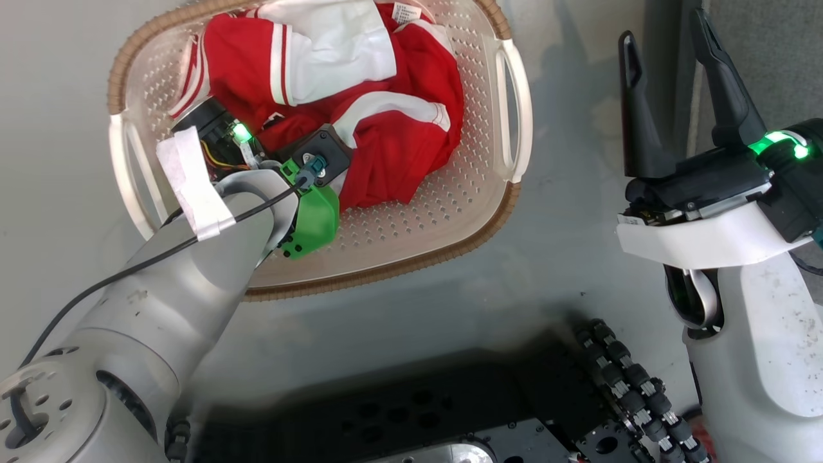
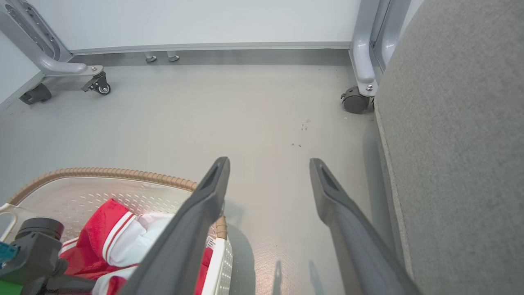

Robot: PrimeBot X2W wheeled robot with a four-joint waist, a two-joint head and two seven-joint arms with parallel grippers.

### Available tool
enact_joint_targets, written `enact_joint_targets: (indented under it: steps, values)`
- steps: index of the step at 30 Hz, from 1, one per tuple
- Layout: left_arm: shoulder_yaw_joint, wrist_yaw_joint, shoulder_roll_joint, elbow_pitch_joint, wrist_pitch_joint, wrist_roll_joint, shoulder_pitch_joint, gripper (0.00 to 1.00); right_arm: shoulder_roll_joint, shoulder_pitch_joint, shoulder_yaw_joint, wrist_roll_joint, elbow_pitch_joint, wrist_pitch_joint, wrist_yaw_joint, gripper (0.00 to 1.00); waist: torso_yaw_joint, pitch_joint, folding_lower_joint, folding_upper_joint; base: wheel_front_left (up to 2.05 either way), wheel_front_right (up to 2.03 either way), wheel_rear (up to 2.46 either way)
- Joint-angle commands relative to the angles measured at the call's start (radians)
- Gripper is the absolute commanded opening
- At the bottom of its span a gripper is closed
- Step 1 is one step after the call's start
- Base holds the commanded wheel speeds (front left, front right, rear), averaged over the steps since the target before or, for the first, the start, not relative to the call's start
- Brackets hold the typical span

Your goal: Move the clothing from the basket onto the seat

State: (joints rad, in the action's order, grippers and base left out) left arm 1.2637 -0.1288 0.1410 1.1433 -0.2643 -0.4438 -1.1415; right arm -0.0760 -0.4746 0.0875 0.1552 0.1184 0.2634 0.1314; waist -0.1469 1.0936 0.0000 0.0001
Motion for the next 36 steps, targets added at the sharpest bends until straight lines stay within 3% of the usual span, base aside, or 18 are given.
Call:
enact_joint_targets:
  steps: [1, 11, 17, 27, 36]
  values:
    - [0.001, -0.001, 0.008, -0.009, 0.000, -0.009, 0.011, 0.00, 0.000, -0.012, 0.002, 0.006, -0.007, 0.002, -0.001, 1.00, 0.008, -0.032, 0.0000, -0.0001, 0.00, 0.00, 0.00]
    - [-0.091, 0.017, 0.025, -0.115, 0.000, -0.029, 0.132, 0.00, 0.017, 0.033, 0.002, 0.022, -0.057, 0.002, -0.001, 1.00, 0.043, -0.218, 0.0000, -0.0001, 0.00, 0.00, 0.00]
    - [-0.189, 0.042, 0.038, -0.219, 0.000, -0.015, 0.273, 0.00, 0.020, 0.101, 0.007, 0.023, -0.104, 0.002, -0.001, 1.00, 0.063, -0.402, 0.0000, -0.0001, 0.00, 0.00, 0.00]
    - [-0.412, 0.074, 0.041, -0.420, 0.000, 0.032, 0.557, 0.00, 0.013, 0.276, 0.019, 0.032, -0.164, 0.002, -0.001, 1.00, 0.098, -0.744, 0.0000, -0.0001, 0.00, 0.00, 0.00]
    - [-0.626, 0.077, 0.010, -0.599, 0.000, 0.125, 0.771, 0.00, 0.014, 0.408, 0.043, 0.041, -0.199, 0.002, -0.001, 1.00, 0.101, -0.944, 0.0000, -0.0001, 0.00, 0.00, 0.00]
